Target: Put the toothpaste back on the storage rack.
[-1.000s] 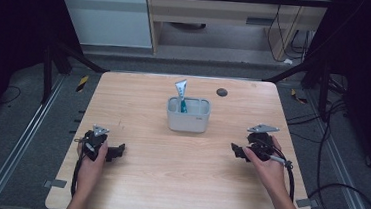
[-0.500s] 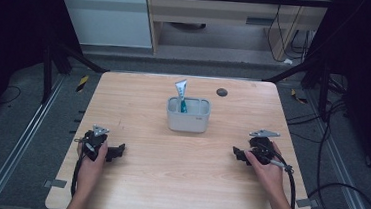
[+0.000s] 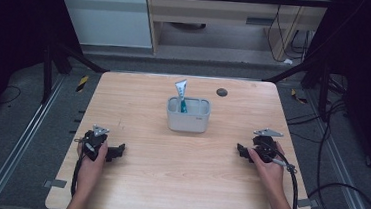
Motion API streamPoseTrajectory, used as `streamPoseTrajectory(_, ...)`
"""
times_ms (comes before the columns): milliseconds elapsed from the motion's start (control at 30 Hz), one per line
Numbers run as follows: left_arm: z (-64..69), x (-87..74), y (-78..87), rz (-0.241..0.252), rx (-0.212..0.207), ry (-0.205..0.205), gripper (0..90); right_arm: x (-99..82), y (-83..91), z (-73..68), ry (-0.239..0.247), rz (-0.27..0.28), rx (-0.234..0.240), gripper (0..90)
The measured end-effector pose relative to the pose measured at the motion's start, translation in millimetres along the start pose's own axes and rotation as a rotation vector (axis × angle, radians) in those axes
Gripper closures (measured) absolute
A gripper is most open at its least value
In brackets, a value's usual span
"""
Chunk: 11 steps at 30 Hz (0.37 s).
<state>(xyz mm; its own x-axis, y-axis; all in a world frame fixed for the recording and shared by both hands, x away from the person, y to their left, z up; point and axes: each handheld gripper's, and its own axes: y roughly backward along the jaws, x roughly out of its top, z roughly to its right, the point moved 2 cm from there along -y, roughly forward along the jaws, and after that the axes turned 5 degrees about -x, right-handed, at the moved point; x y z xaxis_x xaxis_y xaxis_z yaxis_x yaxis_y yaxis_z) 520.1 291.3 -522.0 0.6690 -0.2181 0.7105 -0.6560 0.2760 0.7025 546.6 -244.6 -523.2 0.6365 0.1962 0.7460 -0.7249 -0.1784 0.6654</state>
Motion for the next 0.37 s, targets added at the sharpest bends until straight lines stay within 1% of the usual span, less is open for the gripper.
streamPoseTrajectory(33,0.0,0.0,0.0,0.000,0.000,0.000,0.0,-0.2,-0.7,0.3,0.008,0.004,-0.009,10.9)
streamPoseTrajectory(100,0.0,0.0,0.0,0.000,0.000,0.000,0.0,-0.2,-1.3,-0.3,0.021,-0.006,-0.027,9.7)
streamPoseTrajectory(133,0.0,0.0,0.0,0.000,0.000,0.000,0.0,-0.2,-1.6,-0.1,0.020,-0.007,-0.030,8.7)
streamPoseTrajectory(167,0.0,0.0,0.0,0.000,0.000,-0.001,0.0,-0.3,-2.2,0.2,0.009,-0.014,-0.041,5.4)
streamPoseTrajectory(200,-0.1,0.0,0.0,0.000,-0.001,-0.001,0.0,-0.3,-2.2,0.2,0.009,-0.014,-0.041,5.4)
streamPoseTrajectory(233,-0.1,0.0,0.0,0.000,-0.001,-0.001,0.0,-0.6,-2.3,0.7,0.002,-0.019,-0.049,3.3)
streamPoseTrajectory(300,-0.2,0.1,-0.1,0.000,-0.001,-0.002,0.0,-1.1,-2.5,0.2,-0.024,-0.030,-0.073,0.3)
streamPoseTrajectory(367,-0.3,0.2,-0.2,0.000,-0.002,-0.003,0.0,-1.1,-2.5,-1.1,-0.050,-0.038,-0.096,0.3)
